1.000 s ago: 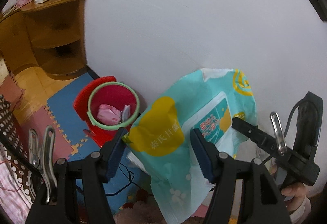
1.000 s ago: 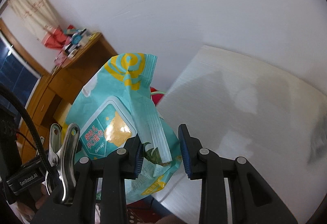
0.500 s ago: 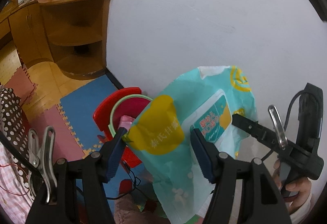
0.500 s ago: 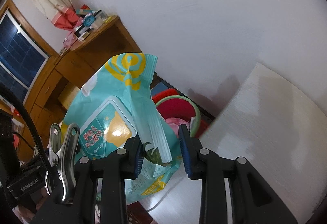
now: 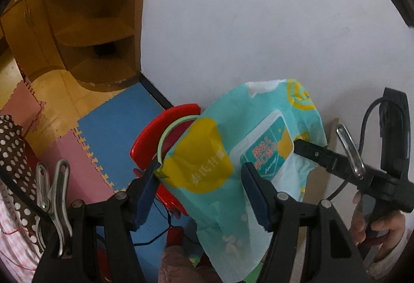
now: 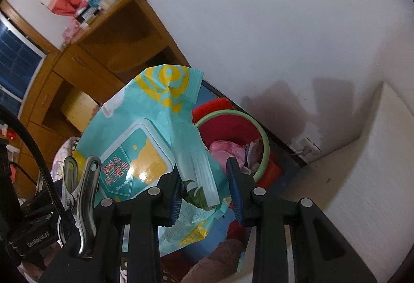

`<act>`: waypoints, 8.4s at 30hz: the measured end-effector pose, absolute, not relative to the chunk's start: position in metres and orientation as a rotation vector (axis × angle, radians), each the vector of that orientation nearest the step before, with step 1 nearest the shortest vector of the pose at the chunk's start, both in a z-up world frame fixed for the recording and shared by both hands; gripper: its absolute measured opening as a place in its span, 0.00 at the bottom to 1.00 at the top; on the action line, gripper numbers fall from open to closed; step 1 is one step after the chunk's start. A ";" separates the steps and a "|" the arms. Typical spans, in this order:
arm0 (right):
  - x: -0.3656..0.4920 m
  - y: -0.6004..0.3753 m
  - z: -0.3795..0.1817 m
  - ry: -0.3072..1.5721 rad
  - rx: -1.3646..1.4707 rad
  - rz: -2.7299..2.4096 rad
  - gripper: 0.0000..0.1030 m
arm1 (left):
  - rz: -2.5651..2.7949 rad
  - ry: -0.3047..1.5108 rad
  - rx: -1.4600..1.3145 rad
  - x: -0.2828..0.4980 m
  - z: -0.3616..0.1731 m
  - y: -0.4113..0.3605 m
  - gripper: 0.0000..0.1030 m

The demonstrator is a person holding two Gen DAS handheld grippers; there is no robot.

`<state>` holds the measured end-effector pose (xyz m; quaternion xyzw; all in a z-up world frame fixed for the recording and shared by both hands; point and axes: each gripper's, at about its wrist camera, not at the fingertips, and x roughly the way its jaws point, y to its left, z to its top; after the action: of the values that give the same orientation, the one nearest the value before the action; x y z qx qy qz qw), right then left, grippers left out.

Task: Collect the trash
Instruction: 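Carry the teal pack with both tools over the red bucket, then lower the teal pack into the bucket and open both tools, then move both open tools from the bucket back over the table, then move both open tools toward the white plastic bag with black lines, then close both tools on the white plastic bag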

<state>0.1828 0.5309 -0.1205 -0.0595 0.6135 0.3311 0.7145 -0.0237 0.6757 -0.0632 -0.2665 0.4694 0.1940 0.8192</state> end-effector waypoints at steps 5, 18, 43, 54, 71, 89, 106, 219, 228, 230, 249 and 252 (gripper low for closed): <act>0.194 0.549 -0.156 1.417 -0.180 0.697 0.32 | 0.391 1.040 -0.587 -0.007 -0.100 0.693 0.65; 0.224 0.584 -0.243 1.539 -0.301 0.614 0.31 | 0.343 1.119 -0.586 0.041 -0.185 0.725 0.65; 0.239 0.581 -0.273 1.581 -0.260 0.577 0.31 | 0.326 1.235 -0.529 0.071 -0.247 0.726 0.64; 0.221 0.579 -0.234 1.530 -0.205 0.635 0.31 | 0.288 1.225 -0.525 0.071 -0.230 0.714 0.64; 0.177 0.556 -0.172 1.453 -0.137 0.665 0.31 | 0.238 1.200 -0.482 0.042 -0.175 0.681 0.64; 0.123 0.523 -0.098 1.344 -0.043 0.749 0.31 | 0.320 1.131 -0.433 -0.013 -0.095 0.647 0.64; 0.056 0.441 -0.026 1.227 0.043 0.799 0.31 | 0.315 1.072 -0.341 -0.068 -0.025 0.569 0.64; 0.156 0.006 -0.029 1.145 0.173 0.382 0.33 | -0.224 1.142 -0.054 0.091 -0.064 0.122 0.61; 0.173 0.020 -0.072 1.255 0.114 0.410 0.33 | -0.127 1.190 -0.173 0.098 -0.089 0.143 0.61; 0.167 0.018 -0.077 1.275 0.122 0.404 0.33 | -0.132 1.190 -0.215 0.099 -0.094 0.147 0.61; 0.137 -0.017 -0.092 1.240 0.273 0.353 0.32 | -0.181 1.190 -0.145 0.117 -0.095 0.129 0.48; 0.139 -0.010 -0.091 1.245 0.271 0.355 0.24 | -0.201 1.167 -0.142 0.111 -0.092 0.134 0.39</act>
<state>0.1391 -0.0099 -0.0907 0.1260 0.5780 0.1647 0.7893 0.1108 0.1344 -0.0921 -0.0671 0.5496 -0.0949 0.8273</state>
